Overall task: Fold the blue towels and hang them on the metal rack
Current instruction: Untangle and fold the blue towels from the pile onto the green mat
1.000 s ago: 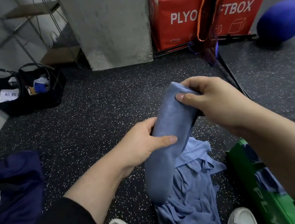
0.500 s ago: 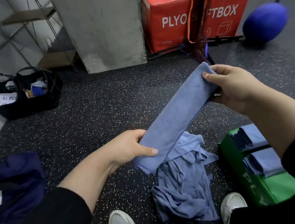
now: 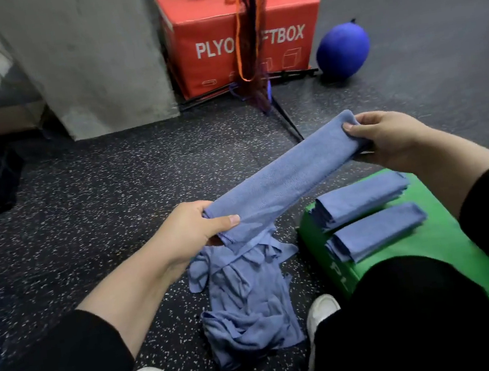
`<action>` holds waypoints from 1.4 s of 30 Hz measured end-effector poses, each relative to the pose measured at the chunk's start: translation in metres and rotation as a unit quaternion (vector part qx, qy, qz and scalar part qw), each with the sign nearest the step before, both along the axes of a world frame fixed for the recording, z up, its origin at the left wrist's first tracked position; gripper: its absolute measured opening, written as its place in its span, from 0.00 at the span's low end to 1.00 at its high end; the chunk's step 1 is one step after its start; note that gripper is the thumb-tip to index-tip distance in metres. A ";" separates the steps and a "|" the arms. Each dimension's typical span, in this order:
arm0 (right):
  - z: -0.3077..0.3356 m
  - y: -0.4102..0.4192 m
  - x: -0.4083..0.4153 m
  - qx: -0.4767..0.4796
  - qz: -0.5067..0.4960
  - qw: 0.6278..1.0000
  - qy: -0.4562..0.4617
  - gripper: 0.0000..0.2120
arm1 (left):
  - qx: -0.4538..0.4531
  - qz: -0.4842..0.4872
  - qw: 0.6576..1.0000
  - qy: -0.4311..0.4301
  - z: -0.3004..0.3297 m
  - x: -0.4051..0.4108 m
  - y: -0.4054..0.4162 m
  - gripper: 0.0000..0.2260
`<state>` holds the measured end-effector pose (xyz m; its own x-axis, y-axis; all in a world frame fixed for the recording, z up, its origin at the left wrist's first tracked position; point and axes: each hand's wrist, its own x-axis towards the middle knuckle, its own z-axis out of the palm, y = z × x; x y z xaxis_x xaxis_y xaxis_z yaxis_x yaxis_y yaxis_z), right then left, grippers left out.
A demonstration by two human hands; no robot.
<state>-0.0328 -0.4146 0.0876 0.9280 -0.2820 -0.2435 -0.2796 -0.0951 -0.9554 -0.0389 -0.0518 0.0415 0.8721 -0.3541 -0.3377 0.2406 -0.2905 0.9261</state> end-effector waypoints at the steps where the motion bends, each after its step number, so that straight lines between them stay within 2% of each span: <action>1: 0.002 -0.014 -0.006 -0.015 -0.007 1.000 0.005 0.03 | -0.010 -0.009 1.000 0.009 -0.002 -0.002 -0.015 0.07; 3: 0.004 -0.045 -0.020 -0.046 -0.026 0.999 0.014 0.03 | -0.033 -0.027 0.998 0.036 -0.010 -0.005 -0.049 0.07; 6: -0.006 -0.097 -0.040 -0.073 -0.048 0.995 0.046 0.04 | -0.061 -0.029 0.995 0.079 -0.030 -0.008 -0.103 0.13; 8: -0.021 -0.130 -0.051 -0.086 -0.054 0.991 0.086 0.04 | -0.061 -0.028 0.994 0.090 -0.049 -0.010 -0.136 0.10; 9: -0.029 -0.143 -0.055 -0.091 -0.055 0.989 0.107 0.05 | -0.056 -0.025 0.993 0.099 -0.060 -0.012 -0.151 0.06; 10: -0.039 -0.156 -0.060 -0.099 -0.057 0.985 0.127 0.07 | -0.050 -0.024 0.992 0.111 -0.071 -0.013 -0.165 0.05; 17: -0.127 -0.221 -0.071 -0.139 -0.132 0.960 0.206 0.10 | 0.000 -0.040 0.985 0.165 -0.148 -0.017 -0.246 0.07; 22: -0.197 -0.255 -0.064 -0.174 -0.176 0.941 0.231 0.11 | 0.024 -0.043 0.979 0.200 -0.197 -0.015 -0.285 0.04; 26: -0.234 -0.280 -0.055 -0.187 -0.189 0.934 0.240 0.12 | 0.042 -0.043 0.978 0.202 -0.231 -0.006 -0.305 0.06; 29: -0.250 -0.297 -0.048 -0.207 -0.186 0.926 0.255 0.15 | 0.052 -0.028 0.978 0.199 -0.242 -0.001 -0.320 0.11; 31: -0.257 -0.304 -0.041 -0.244 -0.176 0.913 0.274 0.22 | 0.131 -0.006 0.982 0.133 -0.238 0.001 -0.325 0.15; 33: -0.259 -0.302 -0.034 -0.373 -0.166 0.862 0.300 0.29 | 0.288 -0.027 0.956 -0.041 -0.234 0.002 -0.321 0.14; 34: -0.257 -0.293 -0.032 -0.436 -0.162 0.838 0.285 0.28 | 0.316 -0.053 0.936 -0.143 -0.233 -0.001 -0.317 0.13; 36: -0.256 -0.268 -0.031 -0.487 -0.142 0.834 0.219 0.23 | 0.279 -0.133 0.896 -0.319 -0.235 -0.007 -0.316 0.11; 37: -0.258 -0.254 -0.031 -0.496 -0.125 0.837 0.196 0.21 | 0.265 -0.178 0.865 -0.388 -0.241 -0.010 -0.319 0.11; 39: -0.270 -0.230 -0.036 -0.498 -0.087 0.839 0.202 0.20 | 0.269 -0.262 0.812 -0.448 -0.254 -0.014 -0.328 0.15; 42: -0.287 -0.206 -0.048 -0.509 -0.009 0.825 0.245 0.23 | 0.315 -0.364 0.767 -0.424 -0.262 -0.017 -0.334 0.19</action>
